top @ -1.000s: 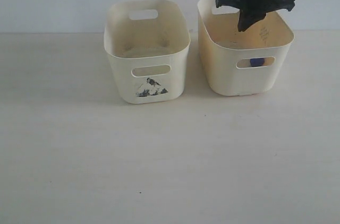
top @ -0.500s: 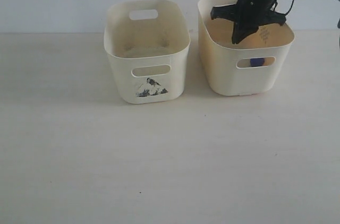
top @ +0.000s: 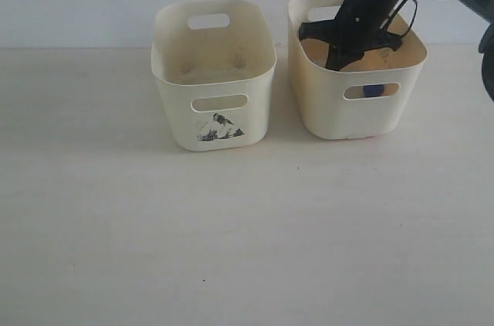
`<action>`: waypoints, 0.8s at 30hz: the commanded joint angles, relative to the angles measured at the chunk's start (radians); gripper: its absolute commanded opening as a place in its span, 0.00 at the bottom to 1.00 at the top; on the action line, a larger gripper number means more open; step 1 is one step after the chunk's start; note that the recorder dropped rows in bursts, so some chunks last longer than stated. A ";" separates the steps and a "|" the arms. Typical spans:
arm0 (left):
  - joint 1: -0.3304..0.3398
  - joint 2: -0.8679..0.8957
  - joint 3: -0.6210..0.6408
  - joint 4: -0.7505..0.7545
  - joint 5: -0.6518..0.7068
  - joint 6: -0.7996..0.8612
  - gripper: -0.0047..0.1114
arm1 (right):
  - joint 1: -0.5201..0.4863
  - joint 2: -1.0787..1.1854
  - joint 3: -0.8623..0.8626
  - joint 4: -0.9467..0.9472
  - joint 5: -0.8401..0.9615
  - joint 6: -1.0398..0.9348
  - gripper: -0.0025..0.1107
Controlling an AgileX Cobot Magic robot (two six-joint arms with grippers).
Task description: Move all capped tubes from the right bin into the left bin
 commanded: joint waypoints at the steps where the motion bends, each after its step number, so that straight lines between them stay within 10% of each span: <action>1: -0.001 0.000 -0.004 -0.003 -0.004 -0.010 0.08 | -0.001 -0.003 -0.004 0.007 -0.056 -0.011 0.03; 17: -0.001 0.000 -0.004 -0.003 -0.004 -0.010 0.08 | -0.001 -0.003 -0.004 0.007 -0.148 -0.035 0.04; 24: -0.001 0.000 -0.004 -0.003 -0.004 -0.010 0.08 | -0.001 -0.003 -0.002 0.007 -0.151 -0.035 0.48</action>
